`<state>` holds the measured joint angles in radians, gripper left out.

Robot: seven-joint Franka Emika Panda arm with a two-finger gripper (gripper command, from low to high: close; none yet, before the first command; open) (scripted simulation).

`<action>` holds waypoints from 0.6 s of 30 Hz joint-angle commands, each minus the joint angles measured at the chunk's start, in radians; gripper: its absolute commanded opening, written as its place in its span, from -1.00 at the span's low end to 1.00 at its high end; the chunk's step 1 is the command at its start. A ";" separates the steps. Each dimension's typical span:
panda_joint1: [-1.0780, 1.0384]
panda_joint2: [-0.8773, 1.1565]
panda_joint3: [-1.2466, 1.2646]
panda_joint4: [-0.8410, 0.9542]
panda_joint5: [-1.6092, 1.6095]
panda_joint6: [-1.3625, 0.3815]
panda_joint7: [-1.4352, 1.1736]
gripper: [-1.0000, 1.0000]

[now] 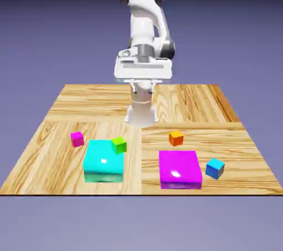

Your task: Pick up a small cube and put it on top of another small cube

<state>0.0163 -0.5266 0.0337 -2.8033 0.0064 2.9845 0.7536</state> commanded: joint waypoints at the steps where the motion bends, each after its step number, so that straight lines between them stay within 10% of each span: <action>1: 0.004 0.036 0.028 0.006 0.005 -0.044 0.010 0.00; 18: 0.061 0.614 0.477 0.095 0.091 -0.742 0.178 0.00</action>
<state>0.0780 0.0873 0.5109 -2.7082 0.0978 2.2428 0.9319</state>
